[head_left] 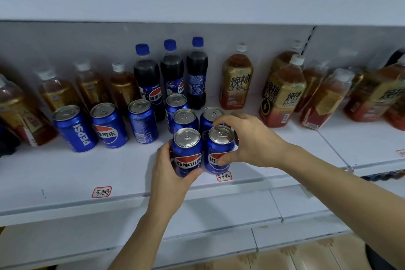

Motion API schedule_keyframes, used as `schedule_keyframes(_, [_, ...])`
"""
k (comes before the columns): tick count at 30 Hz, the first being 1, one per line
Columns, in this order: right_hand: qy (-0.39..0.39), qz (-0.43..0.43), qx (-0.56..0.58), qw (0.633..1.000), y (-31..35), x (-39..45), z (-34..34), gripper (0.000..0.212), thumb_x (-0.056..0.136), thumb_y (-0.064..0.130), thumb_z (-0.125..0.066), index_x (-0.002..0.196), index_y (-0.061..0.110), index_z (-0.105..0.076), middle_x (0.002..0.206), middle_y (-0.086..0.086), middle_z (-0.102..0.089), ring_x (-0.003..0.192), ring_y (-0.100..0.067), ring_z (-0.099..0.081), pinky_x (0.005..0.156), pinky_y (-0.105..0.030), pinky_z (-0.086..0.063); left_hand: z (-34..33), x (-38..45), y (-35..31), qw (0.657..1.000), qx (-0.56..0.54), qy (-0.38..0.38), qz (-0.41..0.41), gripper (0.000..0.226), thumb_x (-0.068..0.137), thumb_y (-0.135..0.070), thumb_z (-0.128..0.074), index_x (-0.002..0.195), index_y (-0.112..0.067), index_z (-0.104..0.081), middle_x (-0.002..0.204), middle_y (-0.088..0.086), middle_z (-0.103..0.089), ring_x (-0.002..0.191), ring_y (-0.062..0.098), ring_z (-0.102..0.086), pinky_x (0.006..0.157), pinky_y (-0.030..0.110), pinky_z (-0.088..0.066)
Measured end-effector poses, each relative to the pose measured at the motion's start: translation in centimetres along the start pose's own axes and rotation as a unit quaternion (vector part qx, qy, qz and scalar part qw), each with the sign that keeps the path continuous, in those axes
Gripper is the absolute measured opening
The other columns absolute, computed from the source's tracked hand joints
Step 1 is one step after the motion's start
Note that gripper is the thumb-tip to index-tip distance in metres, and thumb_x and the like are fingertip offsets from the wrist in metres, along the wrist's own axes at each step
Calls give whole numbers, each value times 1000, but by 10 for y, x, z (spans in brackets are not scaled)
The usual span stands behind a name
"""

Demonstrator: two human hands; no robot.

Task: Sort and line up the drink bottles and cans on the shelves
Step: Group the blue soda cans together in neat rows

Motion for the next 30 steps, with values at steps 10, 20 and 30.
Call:
schedule_keyframes(10, [-12, 7, 5, 1000, -4, 3, -5, 87, 62, 51, -94, 137, 37, -51, 129, 6, -58, 108, -14, -57, 85, -26, -52, -1, 1, 2, 1000, 16, -3, 5, 86, 68, -15, -94, 132, -40, -42, 133, -16, -54, 119, 5, -55, 75, -1, -46])
schedule_keyframes(20, [-12, 3, 6, 1000, -8, 4, -8, 88, 65, 50, -92, 140, 38, -46, 133, 5, -56, 113, -15, -57, 89, -29, -54, -1, 1, 2, 999, 32, -16, -4, 87, 68, -18, -94, 135, -38, -43, 133, -17, -55, 120, 6, -56, 76, 3, -47])
schedule_keyframes(30, [-14, -12, 7, 1000, -6, 1, -11, 87, 68, 50, -90, 142, 38, -44, 136, 5, -54, 115, -15, -55, 89, -28, -52, -1, 1, -2, 998, 45, -30, -32, 90, 68, -15, -94, 145, -26, -47, 136, -16, -54, 125, 7, -55, 94, 14, -45])
Point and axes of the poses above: each hand's wrist, its own x-axis towards the middle knuckle, its own z-axis out of the back of the hand, y = z × x, the point moved 6 cm from there along x, towards the middle knuckle
